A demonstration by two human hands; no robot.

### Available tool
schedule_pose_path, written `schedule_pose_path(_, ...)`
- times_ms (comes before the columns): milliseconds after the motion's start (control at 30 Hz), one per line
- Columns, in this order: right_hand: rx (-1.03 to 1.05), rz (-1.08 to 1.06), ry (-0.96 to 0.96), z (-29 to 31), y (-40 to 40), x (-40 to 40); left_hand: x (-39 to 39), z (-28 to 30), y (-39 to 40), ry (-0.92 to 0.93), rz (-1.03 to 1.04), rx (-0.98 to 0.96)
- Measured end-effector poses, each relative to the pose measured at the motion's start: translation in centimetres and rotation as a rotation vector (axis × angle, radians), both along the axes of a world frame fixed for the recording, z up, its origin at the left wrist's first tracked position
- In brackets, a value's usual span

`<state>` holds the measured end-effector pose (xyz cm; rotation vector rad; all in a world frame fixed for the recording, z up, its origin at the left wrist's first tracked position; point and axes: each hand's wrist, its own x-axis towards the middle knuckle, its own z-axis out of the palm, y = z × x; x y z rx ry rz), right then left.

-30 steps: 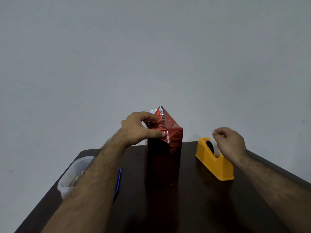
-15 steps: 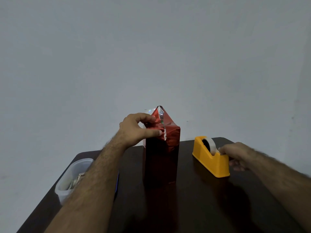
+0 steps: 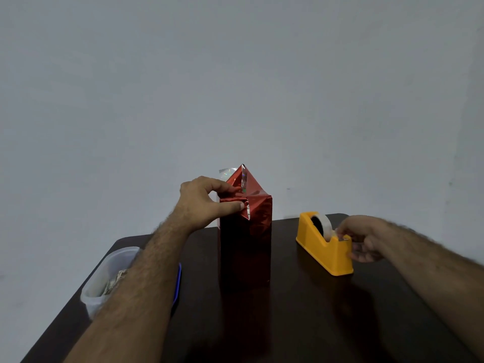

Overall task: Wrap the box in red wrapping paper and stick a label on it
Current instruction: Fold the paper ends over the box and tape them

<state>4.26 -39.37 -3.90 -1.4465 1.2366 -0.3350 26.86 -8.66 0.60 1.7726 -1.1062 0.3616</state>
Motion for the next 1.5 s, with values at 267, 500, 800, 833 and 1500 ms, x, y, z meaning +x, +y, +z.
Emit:
schedule_pose_path(267,0.076,-0.013,-0.249,1.1,1.2,-0.9,0.6,-0.1,0.1,0.041,0.008,0.019)
schedule_pose_path(500,0.042,0.028,-0.419,-1.8,0.2,-2.3,0.7,0.0,0.0,0.046,0.025,0.024)
schedule_pose_path(800,0.013,-0.094,-0.617,-5.3,0.9,-3.1,1.0,-0.3,-0.1,0.071,0.034,0.012)
schedule_pose_path(833,0.006,-0.093,-0.618,-5.5,0.9,-3.2,1.0,-0.4,0.0,0.075,0.035,0.012)
schedule_pose_path(1500,-0.153,-0.045,-0.078,-3.6,0.3,-3.0,0.4,-0.2,0.0,0.067,0.052,0.043)
